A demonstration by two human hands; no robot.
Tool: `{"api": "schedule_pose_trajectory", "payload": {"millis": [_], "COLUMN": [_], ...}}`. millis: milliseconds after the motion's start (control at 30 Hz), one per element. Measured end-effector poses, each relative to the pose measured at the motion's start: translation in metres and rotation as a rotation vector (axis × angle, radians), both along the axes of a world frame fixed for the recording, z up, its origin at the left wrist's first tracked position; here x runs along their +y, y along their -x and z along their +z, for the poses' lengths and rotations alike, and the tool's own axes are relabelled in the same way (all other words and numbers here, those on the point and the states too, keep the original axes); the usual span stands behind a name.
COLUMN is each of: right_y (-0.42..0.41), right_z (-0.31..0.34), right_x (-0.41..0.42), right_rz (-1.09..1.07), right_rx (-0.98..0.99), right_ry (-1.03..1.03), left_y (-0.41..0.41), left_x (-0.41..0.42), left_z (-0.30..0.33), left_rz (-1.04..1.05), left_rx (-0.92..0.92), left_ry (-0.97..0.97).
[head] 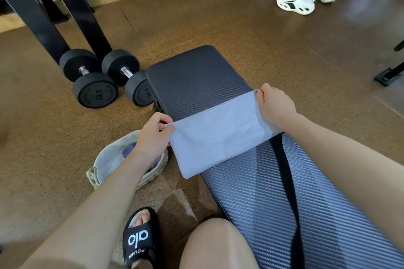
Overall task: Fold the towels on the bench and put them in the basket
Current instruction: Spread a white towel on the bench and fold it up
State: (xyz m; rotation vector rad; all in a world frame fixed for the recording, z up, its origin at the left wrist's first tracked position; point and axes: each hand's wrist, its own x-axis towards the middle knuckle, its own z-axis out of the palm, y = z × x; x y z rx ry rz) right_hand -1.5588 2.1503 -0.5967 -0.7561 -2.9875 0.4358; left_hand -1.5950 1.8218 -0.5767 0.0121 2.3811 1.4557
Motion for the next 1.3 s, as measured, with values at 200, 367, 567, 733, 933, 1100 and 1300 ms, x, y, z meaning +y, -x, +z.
{"api": "schedule_pose_trajectory", "payload": {"millis": [200, 367, 567, 733, 933, 1100, 1300], "right_y": [-0.003, -0.043, -0.096, -0.111, -0.082, -0.043, 0.02], "right_z": [0.008, 0.015, 0.005, 0.017, 0.03, 0.033, 0.03], "right_x": [-0.008, -0.086, -0.093, -0.065, -0.041, -0.021, -0.028], "right_rz": [-0.032, 0.277, -0.145, -0.549, -0.646, -0.595, -0.362], "right_rx": [0.058, 0.427, 0.342, 0.333, 0.241, 0.293, 0.331], "right_ry": [-0.197, -0.27, 0.104, 0.434, 0.631, 0.572, 0.531], "left_y": [0.0, -0.001, -0.009, -0.02, -0.032, -0.043, -0.064], "left_x": [-0.002, -0.002, -0.002, 0.004, 0.004, -0.001, 0.004], "left_z": [0.0, 0.001, 0.005, 0.01, 0.017, 0.022, 0.016], "left_rz": [-0.052, -0.059, -0.049, -0.031, 0.025, -0.09, -0.149], "left_rx": [0.108, 0.129, 0.134, 0.127, 0.06, -0.153, -0.428], "left_ry": [0.094, 0.105, 0.119, 0.128, 0.121, 0.051, -0.048]}}
